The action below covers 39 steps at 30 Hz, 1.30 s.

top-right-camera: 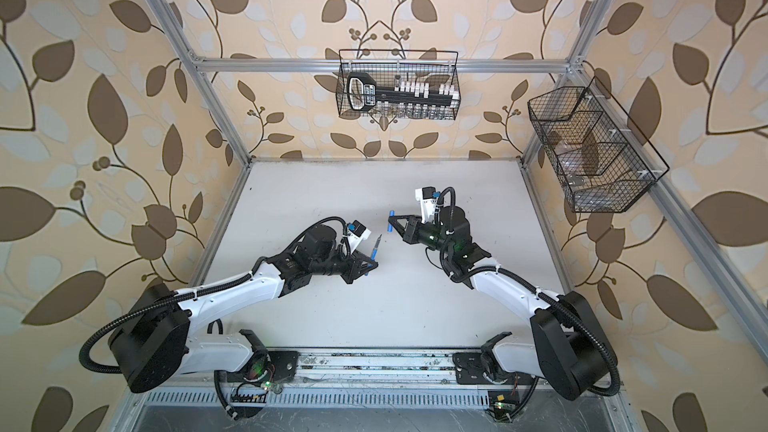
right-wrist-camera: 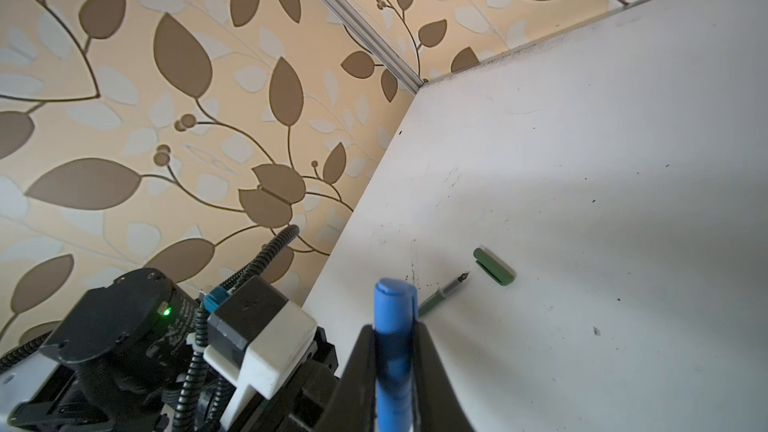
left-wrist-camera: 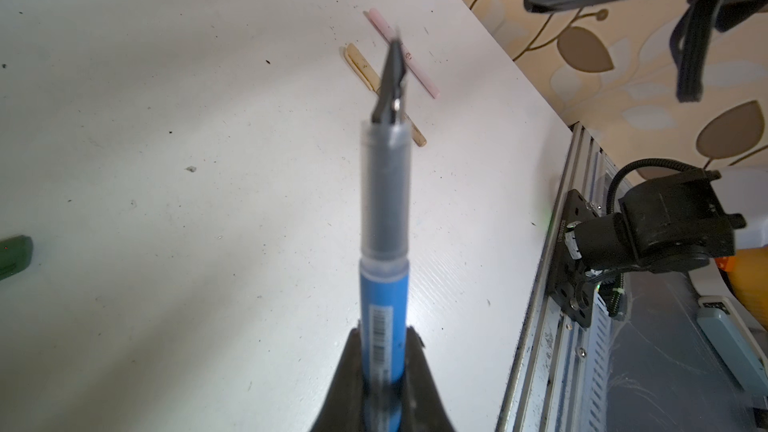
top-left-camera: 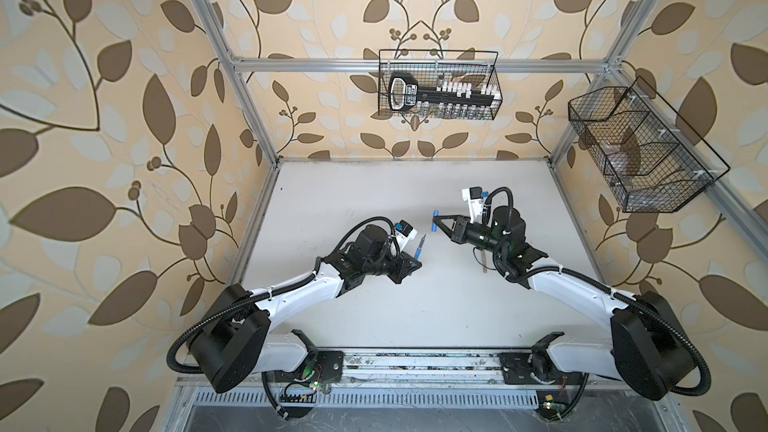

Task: Insert the pens into the pen caps
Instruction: 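Align the blue cap above the nib of the blue pen held by left gripper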

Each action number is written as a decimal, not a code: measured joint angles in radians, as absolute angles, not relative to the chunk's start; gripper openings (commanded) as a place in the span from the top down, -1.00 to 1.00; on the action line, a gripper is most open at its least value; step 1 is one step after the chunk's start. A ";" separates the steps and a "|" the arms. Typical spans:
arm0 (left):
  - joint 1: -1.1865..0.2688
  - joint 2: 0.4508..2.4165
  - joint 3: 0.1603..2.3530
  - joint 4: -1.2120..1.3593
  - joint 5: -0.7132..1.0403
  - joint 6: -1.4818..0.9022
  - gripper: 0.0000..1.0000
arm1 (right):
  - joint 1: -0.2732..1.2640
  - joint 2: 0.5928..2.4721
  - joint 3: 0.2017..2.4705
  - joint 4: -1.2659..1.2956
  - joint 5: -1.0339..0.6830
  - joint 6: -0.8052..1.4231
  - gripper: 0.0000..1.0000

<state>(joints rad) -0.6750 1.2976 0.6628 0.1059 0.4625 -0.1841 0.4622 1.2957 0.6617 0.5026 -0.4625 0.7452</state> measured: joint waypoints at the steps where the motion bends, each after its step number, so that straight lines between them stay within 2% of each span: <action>1: -0.675 1.298 0.663 0.106 0.463 -0.184 1.00 | 0.465 1.296 0.662 0.508 -0.465 0.748 0.67; 39: -0.675 1.297 0.663 0.151 0.461 -0.200 1.00 | 0.535 1.277 0.581 0.685 -0.444 0.817 0.69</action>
